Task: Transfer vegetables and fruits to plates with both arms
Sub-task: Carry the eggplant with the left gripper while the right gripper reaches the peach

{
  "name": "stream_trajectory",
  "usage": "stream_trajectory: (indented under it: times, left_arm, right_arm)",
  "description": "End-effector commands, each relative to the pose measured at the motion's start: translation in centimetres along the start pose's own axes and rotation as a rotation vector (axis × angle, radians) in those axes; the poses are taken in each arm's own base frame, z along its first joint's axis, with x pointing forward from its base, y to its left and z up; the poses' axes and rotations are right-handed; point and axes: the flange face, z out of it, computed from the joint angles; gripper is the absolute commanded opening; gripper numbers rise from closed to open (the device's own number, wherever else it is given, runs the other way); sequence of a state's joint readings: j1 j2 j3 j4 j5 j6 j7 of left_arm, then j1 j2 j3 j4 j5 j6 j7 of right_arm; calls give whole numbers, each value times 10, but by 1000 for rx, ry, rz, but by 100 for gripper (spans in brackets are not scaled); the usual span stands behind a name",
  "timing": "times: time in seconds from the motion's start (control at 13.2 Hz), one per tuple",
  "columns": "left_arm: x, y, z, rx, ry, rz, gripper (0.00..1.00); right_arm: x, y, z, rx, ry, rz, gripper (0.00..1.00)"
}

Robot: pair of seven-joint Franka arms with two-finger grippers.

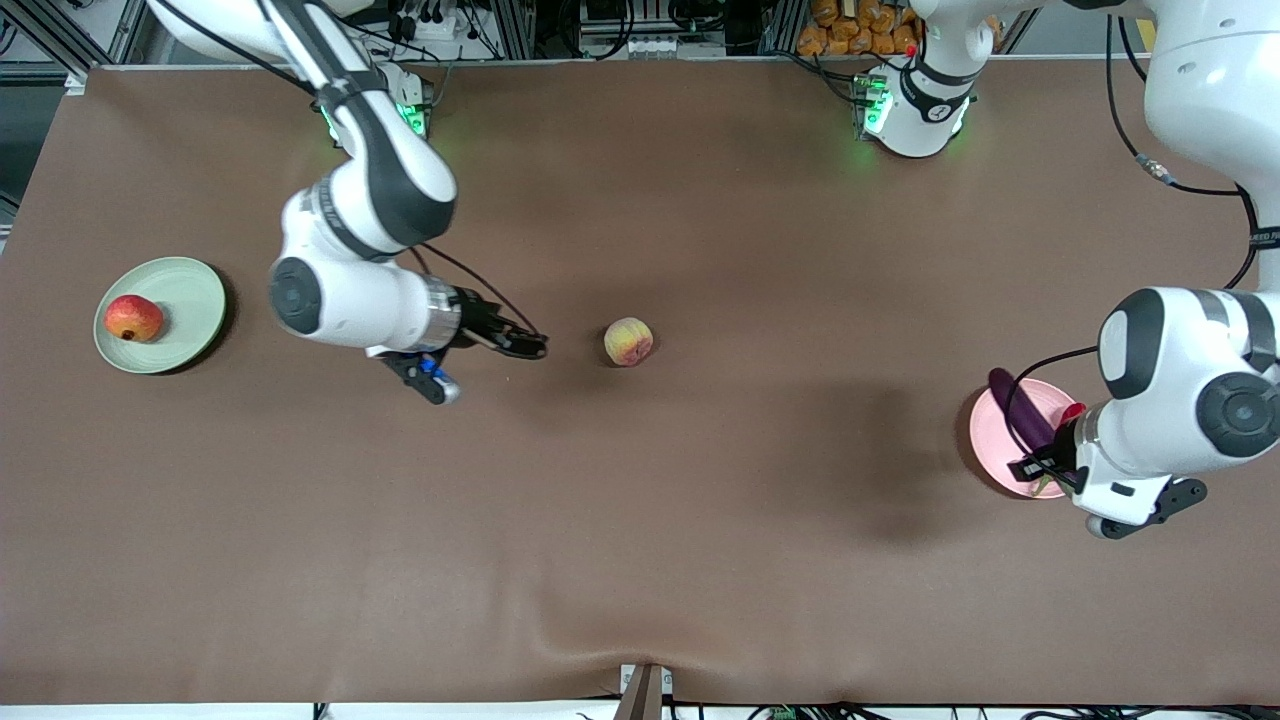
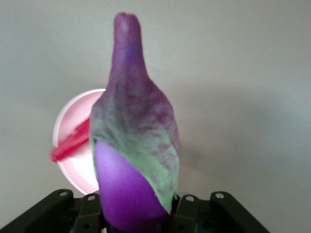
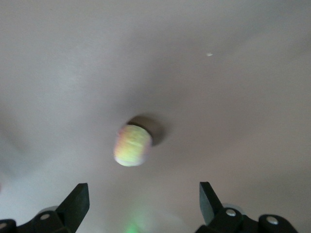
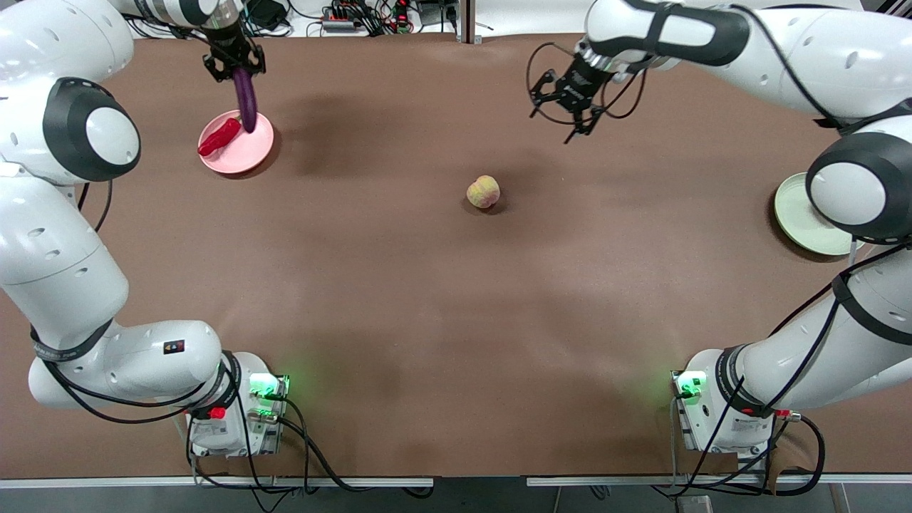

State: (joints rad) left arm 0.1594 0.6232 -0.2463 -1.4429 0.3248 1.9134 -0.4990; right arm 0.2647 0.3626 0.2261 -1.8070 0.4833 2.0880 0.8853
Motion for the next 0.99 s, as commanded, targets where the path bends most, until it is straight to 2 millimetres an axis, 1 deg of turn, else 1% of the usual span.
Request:
stream_trajectory:
  times: [0.0,0.08,0.23,0.38,0.46,0.61,0.68,0.76,0.84,0.91]
  left_arm:
    - [-1,3,36,127,-39,156,12]
    - [0,2,50,169,-45,187,12]
    - [1,5,71,217,-53,220,12]
    - [0,11,94,257,-63,253,13]
    - [0,11,103,282,-64,268,13]
    - [-1,13,121,295,-82,284,19]
    - [-2,15,128,296,-93,287,22]
    - [-3,16,133,295,-97,290,29]
    - [-4,18,140,295,-104,296,38]
    - [-4,19,144,293,-106,297,51]
  right_arm:
    - [-9,-14,36,27,13,41,100]
    - [-14,-19,48,33,22,40,100]
    - [-18,-26,71,50,45,50,100]
    - [-18,-30,90,66,61,70,100]
    - [-18,-31,101,61,65,67,100]
    - [-37,-37,131,50,110,-1,100]
    - [-36,-39,138,74,128,30,100]
    - [-35,-40,145,80,130,86,100]
    - [-36,-40,151,76,130,117,100]
    - [-39,-39,155,68,126,144,100]
